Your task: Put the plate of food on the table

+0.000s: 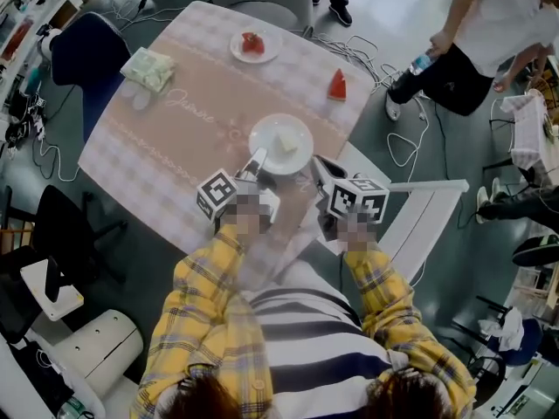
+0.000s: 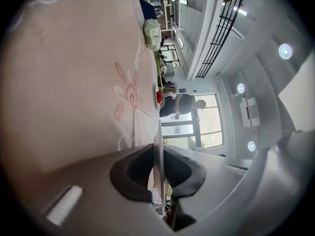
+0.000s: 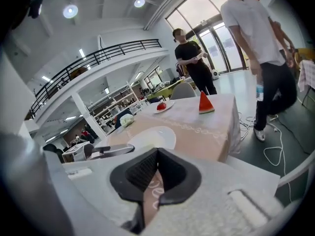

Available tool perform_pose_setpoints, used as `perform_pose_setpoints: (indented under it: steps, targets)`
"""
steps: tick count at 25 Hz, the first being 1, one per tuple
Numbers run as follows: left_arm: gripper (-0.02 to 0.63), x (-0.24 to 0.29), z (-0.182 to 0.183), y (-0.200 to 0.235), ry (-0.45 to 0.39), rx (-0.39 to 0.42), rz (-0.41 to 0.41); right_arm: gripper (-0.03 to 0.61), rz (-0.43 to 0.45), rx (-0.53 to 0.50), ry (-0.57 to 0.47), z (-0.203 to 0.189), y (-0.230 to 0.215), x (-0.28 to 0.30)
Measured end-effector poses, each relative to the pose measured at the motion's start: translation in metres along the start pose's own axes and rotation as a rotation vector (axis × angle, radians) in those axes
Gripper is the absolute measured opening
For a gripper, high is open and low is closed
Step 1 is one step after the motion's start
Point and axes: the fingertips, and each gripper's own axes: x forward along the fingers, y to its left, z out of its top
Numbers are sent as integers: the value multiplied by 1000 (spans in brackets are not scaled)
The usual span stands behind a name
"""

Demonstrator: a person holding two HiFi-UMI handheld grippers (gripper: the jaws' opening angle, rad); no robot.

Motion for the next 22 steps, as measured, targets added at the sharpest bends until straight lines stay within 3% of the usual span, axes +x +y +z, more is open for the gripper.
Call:
perform_pose_setpoints:
  steps: [9,14,22]
  targets:
    - [20,30,5,1,-3,30,41,-3,-7,5,13,20,-17,33]
    - [21,42,9,7,-2,18,135,-3,-6,7,15,26,-20,41]
    - [25,57,15,1,10,-2,166,-3,-2,20,20,25,-20,43]
